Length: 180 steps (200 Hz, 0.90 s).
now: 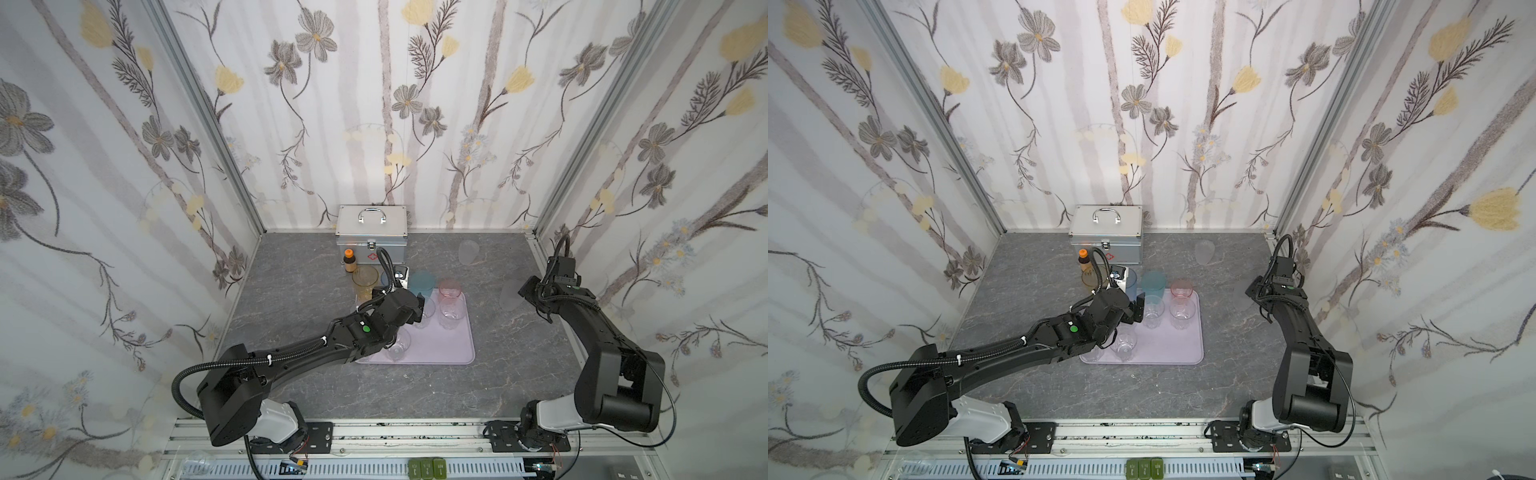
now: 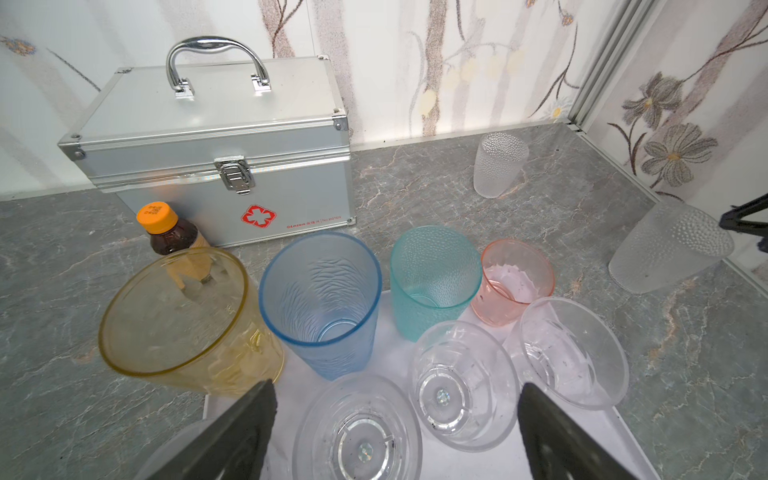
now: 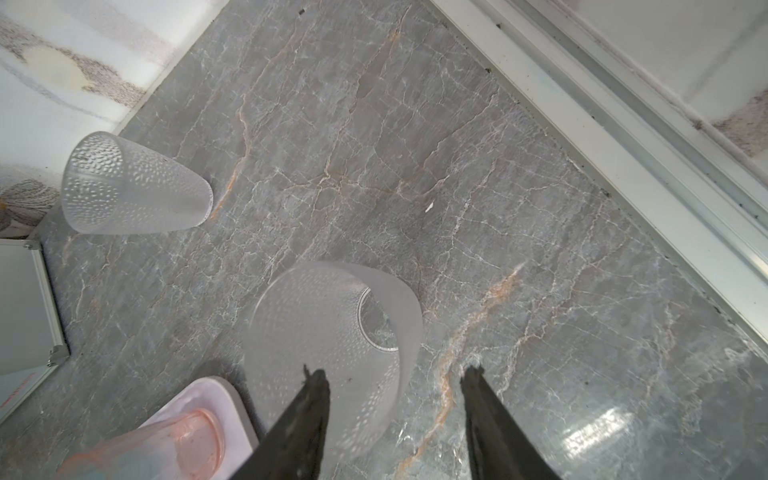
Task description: Place the glasses into the tray
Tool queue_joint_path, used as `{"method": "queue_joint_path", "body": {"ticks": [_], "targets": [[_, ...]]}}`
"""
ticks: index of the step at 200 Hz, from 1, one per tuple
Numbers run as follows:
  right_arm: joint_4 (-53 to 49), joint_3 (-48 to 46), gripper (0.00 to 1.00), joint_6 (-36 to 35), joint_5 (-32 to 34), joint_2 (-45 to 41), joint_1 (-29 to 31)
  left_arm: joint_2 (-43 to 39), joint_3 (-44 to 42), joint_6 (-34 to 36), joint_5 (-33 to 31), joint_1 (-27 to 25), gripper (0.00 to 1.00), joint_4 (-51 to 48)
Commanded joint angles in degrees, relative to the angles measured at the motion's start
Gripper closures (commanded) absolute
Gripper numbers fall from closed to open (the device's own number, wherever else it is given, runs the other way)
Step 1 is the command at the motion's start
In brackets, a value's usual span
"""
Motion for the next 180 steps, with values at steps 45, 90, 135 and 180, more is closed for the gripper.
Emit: {"method": "queue_joint_path", "body": {"ticks": [45, 90, 135, 180], "targets": [[5.14, -0.07, 0.67, 0.28, -3.43, 6.73, 1.02, 0.38, -0.22, 2.95, -1.36, 0.05, 0.05, 3.34], [5.23, -0.09, 0.86, -0.56, -1.89, 6.95, 2.92, 0.03, -1.30, 1.95, -1.50, 0.10, 0.05, 3.61], [3.21, 0.92, 0.95, -1.58, 1.22, 5.45, 5.35, -0.36, -1.57, 2.33, -2.55, 0.04, 0.05, 3.70], [0.49, 1.20, 0.99, -2.32, 3.30, 1.59, 7.53, -0.32, -1.84, 2.68, -3.26, 0.17, 0.05, 3.79]]}}
